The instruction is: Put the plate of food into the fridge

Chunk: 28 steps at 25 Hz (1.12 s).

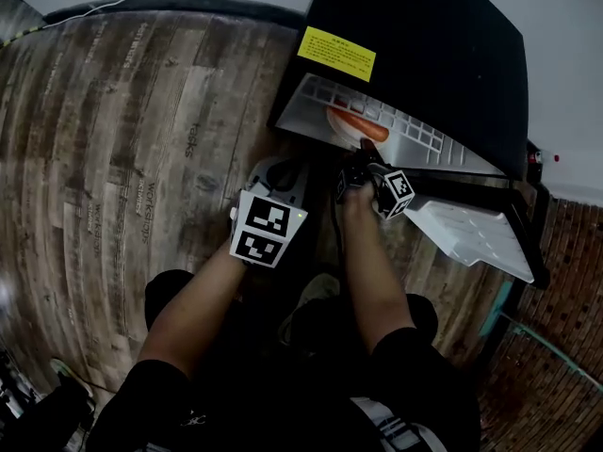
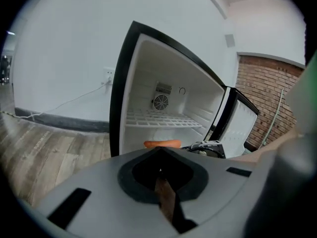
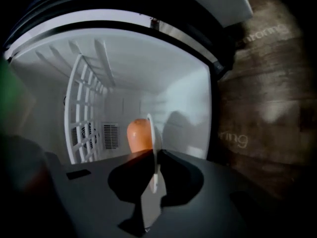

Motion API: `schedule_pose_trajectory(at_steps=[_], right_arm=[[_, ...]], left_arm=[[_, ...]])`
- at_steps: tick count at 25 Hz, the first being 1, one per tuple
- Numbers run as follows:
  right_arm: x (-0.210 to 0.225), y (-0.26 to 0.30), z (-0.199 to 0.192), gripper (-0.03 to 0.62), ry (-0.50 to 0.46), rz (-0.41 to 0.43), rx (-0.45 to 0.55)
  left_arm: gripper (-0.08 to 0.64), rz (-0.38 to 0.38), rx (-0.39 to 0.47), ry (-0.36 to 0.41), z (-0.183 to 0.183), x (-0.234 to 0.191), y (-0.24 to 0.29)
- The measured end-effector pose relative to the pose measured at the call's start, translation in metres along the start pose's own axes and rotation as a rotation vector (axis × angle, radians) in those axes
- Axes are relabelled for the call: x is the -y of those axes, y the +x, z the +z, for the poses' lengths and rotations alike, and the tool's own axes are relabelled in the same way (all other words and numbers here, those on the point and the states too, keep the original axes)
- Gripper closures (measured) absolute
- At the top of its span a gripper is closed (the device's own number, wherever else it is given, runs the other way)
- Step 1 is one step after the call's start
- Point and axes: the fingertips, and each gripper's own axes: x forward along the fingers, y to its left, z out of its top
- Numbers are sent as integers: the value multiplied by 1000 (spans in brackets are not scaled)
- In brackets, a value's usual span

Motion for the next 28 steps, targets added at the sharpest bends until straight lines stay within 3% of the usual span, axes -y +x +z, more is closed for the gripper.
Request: schedule_pose_trajectory(at_steps=[2,5,7,12,17,20,24,28], right_arm=[[-2,17,4,552,-9,12,8],[-7,39,4,552,-49,22,10],[-8,48,3,551,-75,11,7],[2,62,8,551,-125,-40,31],[-4,74,10,547,-178,-70,64],[-1,75,7,539,-310,-141,65],[0,75,8,433,-562,-235,64],[10,67,17,371,-832,-417,95]], left_arm=[[563,1,8,-32,1,-8,0],[564,19,23,-152,4,-26,1],[563,28,16,-192,-1,-33,2],[564,21,-37,-165,-20,-34,-2],[564,21,-13,-153,-11,-38,-10],[564,8,-18,-147,-12,-36,-11],[563,-15,-24,-150,-12,-31,-10],[564,-21,-25,-145,-12,-32,-13]])
